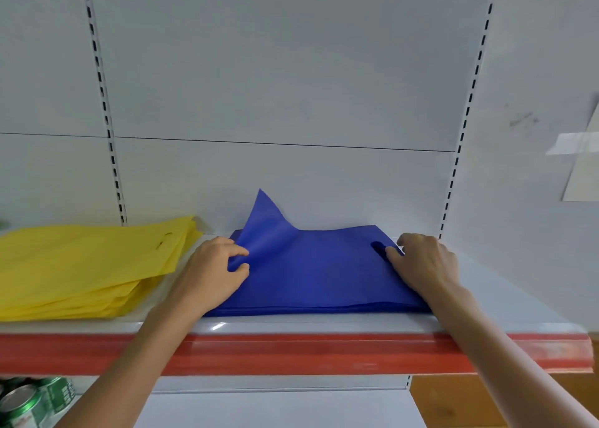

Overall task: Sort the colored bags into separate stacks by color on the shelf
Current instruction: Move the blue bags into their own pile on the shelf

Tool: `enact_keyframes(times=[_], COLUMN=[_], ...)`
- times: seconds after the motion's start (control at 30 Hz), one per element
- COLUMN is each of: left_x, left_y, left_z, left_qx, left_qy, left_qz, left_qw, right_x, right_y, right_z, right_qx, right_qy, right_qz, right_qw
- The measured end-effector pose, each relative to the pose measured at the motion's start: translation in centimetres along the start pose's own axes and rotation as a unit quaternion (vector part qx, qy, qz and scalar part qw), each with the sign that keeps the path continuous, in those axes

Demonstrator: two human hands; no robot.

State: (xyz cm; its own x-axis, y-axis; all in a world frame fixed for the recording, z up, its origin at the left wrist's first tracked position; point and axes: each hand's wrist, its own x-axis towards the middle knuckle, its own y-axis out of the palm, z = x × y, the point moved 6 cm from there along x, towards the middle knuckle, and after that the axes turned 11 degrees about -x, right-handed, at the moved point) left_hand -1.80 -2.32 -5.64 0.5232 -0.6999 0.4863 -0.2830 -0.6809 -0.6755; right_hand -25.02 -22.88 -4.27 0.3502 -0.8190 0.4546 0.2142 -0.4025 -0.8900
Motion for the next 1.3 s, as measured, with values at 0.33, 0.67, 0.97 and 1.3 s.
enact_keyframes(times=[0.33,0.67,0.97,1.3], left_x=[-0.4,0.1,0.9,-0.3], left_y=[-1.2,-5.1,-11.7,-21.0], left_z=[-1.6,-4.2,-2.3,10.0], left_qx=[0.003,-0.030,-0.084,-0.109], left_qy=[0.039,0.076,0.049,0.011], left_qz=[-0.069,-0.087,-0.135,-0.095], left_qw=[0.997,0.993,0.986,0.989], right_x=[-0.3,-0.3,-0.9,-4.9], right_y=[-0.4,-2.9,-5.1,-9.3], right_z=[-0.2,-1.0,4.9,17.9], right_qx=[0.024,0.142,0.301,0.208], right_qy=[-0.016,0.013,0.016,-0.011], right_qz=[-0.012,0.000,0.083,-0.020], right_qw=[1.000,0.990,0.950,0.978])
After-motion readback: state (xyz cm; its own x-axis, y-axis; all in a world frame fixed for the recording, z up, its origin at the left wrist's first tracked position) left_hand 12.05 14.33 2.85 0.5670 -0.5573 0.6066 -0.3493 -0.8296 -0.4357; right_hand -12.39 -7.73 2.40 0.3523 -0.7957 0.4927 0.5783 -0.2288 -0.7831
